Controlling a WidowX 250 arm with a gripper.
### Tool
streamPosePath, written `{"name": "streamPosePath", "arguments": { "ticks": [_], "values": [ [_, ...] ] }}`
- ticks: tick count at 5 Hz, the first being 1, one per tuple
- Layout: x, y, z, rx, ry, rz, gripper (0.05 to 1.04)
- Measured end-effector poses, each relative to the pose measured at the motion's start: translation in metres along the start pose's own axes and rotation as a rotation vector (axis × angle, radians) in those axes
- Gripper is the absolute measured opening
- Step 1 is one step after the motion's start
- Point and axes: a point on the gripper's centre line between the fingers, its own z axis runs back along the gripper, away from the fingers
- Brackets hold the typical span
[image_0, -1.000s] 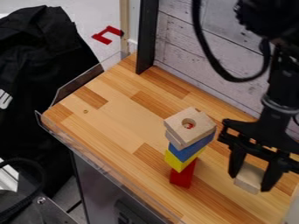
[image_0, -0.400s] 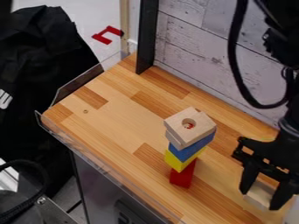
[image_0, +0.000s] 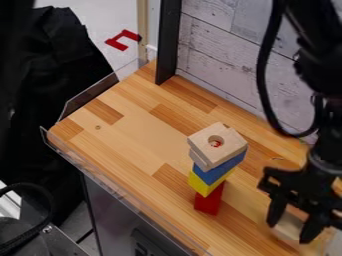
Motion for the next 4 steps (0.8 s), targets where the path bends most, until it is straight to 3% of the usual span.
{"name": "streamPosePath", "arguments": {
  "ticks": [2, 3, 4],
  "values": [
    [0.0072, 0.0003, -0.0097, -0.026, 0.002, 0.018, 0.558],
    [0.0077, 0.0015, -0.0096, -0.024, 0.002, 0.011, 0.628],
    [-0.0005, 0.0083, -0.0064, -0.009, 0.017, 0.02, 0.901]
  ]
}}
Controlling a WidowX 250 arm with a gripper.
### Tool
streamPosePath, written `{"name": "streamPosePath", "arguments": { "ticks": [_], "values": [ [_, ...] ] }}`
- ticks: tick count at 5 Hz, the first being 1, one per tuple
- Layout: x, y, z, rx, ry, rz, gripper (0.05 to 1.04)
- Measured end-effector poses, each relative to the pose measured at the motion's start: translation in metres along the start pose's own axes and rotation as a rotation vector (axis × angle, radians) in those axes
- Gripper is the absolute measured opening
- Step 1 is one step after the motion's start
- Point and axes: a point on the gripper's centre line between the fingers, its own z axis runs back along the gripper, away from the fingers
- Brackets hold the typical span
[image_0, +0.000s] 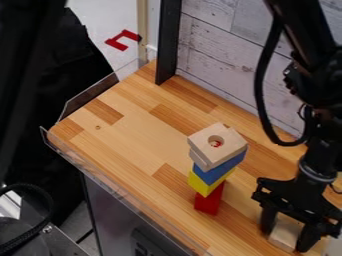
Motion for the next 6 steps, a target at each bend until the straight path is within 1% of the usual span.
{"name": "streamPosePath", "arguments": {
  "ticks": [1, 2, 3, 4, 5, 6],
  "values": [
    [-0.005, -0.003, 0.045, -0.068, -0.12, -0.014, 1.002],
    [-0.013, -0.004, 0.098, -0.091, -0.246, -0.021, 0.998],
    [-0.022, -0.011, 0.136, -0.07, -0.292, -0.068, 0.998],
    [-0.025, -0.012, 0.143, -0.055, -0.278, -0.078, 0.998],
    [-0.022, -0.014, 0.134, -0.012, -0.219, -0.097, 0.999],
    [-0.023, -0.013, 0.133, -0.006, -0.212, -0.101, 0.998]
  ]
}}
